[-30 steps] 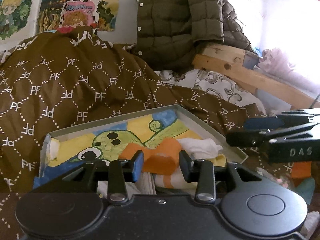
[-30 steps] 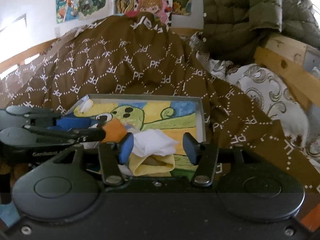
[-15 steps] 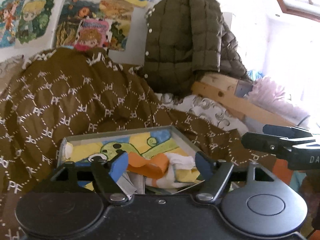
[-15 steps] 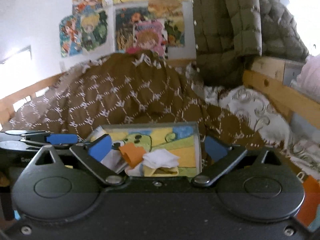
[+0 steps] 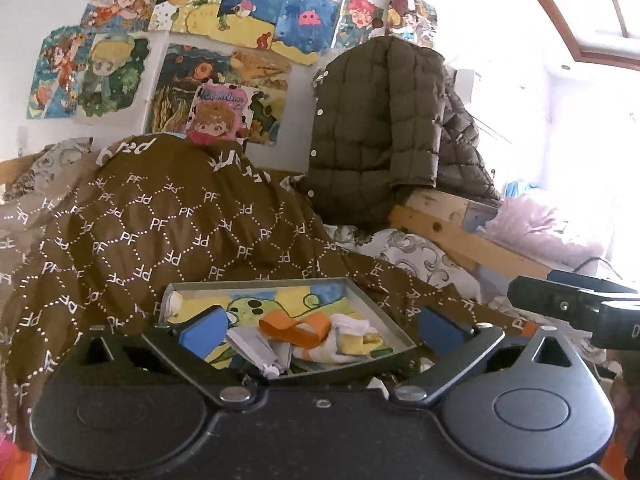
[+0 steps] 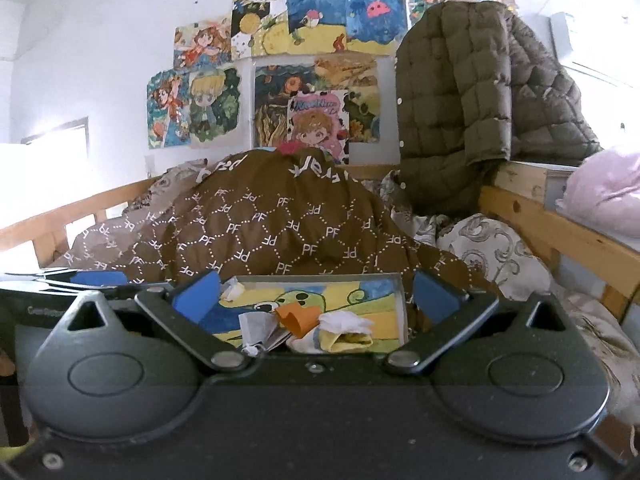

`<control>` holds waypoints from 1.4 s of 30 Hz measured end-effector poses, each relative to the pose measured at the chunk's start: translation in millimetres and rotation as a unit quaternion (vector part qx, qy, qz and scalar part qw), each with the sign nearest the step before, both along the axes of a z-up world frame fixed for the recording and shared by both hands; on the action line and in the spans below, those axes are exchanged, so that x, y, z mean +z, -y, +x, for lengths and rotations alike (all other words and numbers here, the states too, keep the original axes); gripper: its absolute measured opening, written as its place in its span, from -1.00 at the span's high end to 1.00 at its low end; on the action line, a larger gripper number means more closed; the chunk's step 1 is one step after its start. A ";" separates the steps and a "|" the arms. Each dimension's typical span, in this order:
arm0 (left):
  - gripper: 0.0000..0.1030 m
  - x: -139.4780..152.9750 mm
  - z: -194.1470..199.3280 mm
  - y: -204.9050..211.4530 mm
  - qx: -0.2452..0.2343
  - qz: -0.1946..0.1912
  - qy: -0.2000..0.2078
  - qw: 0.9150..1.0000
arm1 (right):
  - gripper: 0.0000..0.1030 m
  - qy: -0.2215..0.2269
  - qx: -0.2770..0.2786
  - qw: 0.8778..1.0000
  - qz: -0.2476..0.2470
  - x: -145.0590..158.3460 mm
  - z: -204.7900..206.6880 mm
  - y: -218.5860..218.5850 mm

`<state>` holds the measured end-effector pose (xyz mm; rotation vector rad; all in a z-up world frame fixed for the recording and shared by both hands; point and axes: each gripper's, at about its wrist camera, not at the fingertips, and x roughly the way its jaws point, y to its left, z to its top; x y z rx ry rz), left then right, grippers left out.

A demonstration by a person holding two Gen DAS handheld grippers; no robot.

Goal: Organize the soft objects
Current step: 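Open both grippers to drop the cup and tissue into the tray, then move both open grippers from the tray back to the pile of items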

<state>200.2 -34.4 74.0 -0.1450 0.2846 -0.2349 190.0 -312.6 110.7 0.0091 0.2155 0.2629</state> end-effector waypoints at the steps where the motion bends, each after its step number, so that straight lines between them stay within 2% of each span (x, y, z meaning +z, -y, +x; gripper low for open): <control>1: -0.98 -0.8 -5.7 2.7 -0.002 0.005 0.002 1.000 | -0.99 0.002 -0.006 1.000 0.001 -1.6 -6.7 2.0; 8: -0.98 -17.3 -35.5 20.0 -0.018 0.030 -0.007 0.999 | -0.99 -0.019 -0.039 0.999 0.028 -21.2 -44.6 17.5; 15: -0.98 -39.0 -57.6 34.2 -0.024 0.057 -0.019 0.998 | -0.99 -0.031 -0.076 0.996 0.019 -45.4 -73.4 24.8; 20: -0.98 -49.8 -72.9 38.9 -0.018 0.076 -0.019 0.997 | -0.99 -0.037 -0.094 0.995 0.000 -61.9 -78.1 20.9; 26: -0.99 -64.9 -85.2 40.3 -0.013 0.092 -0.038 0.995 | -0.99 -0.052 -0.110 0.992 -0.025 -82.4 -86.5 8.3; 36: -0.98 -88.5 -100.5 41.1 -0.007 0.105 -0.070 0.992 | -0.99 -0.101 -0.133 0.986 -0.012 -117.1 -90.1 7.7; 42: -0.98 -100.3 -103.5 40.1 0.000 0.104 -0.097 0.990 | -0.99 -0.127 -0.143 0.981 -0.022 -134.0 -86.9 7.1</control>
